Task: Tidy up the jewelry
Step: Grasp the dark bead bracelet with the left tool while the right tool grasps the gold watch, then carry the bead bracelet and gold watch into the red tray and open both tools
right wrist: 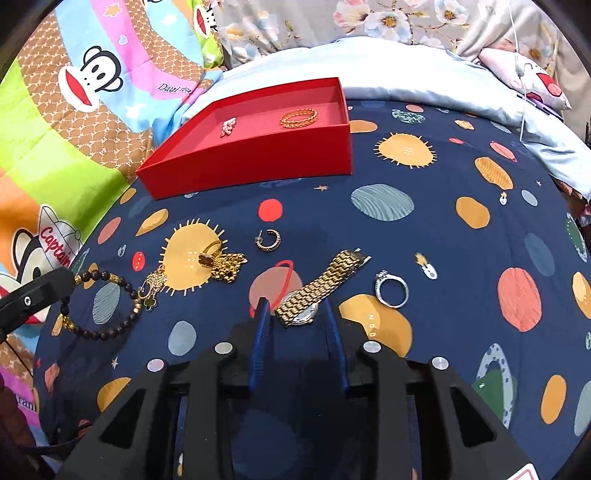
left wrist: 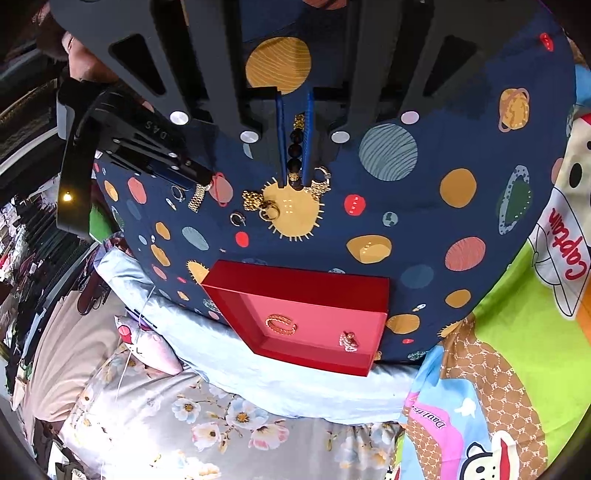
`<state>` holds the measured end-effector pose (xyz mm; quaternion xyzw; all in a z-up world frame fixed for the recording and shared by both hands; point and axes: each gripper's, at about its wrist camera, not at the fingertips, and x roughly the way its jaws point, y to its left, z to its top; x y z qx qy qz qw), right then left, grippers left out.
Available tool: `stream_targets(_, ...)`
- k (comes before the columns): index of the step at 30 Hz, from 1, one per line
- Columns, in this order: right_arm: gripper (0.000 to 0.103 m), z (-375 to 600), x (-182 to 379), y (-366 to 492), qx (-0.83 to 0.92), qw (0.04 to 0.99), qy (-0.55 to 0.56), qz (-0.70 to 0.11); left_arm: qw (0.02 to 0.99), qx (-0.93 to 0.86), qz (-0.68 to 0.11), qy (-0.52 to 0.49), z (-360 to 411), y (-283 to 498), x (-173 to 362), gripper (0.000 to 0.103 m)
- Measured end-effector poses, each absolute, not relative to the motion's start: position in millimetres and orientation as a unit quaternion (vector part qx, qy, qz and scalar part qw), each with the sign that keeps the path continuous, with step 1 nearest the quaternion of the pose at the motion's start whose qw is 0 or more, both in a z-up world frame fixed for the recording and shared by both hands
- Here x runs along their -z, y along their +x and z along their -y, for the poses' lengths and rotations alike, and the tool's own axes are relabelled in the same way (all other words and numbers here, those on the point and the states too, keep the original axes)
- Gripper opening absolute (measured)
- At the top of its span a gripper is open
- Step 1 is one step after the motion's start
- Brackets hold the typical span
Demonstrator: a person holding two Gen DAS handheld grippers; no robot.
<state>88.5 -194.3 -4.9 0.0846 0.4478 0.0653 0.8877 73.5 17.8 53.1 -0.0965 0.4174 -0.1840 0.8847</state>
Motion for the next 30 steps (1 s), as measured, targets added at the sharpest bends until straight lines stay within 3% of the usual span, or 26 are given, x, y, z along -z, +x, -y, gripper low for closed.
stream_targets(6,0.029,181.9,6.8,91.6,-0.041,0.895,0.056,-0.441,0.884,0.188,-0.417,-0.093,-9.8,70.5,-54.3,0.007)
stream_targets(8,0.023,181.9,6.7,92.2,-0.033,0.895,0.049,-0.442,0.884,0.188,-0.418,-0.093,-9.1,71.1,-54.0,0.007)
stream_targets(30,0.021,217.0,-42.7,53.3,-0.072,0.902,0.113,-0.410,0.896,0.196,-0.385,-0.101,-9.9,62.3,-88.3,0.007)
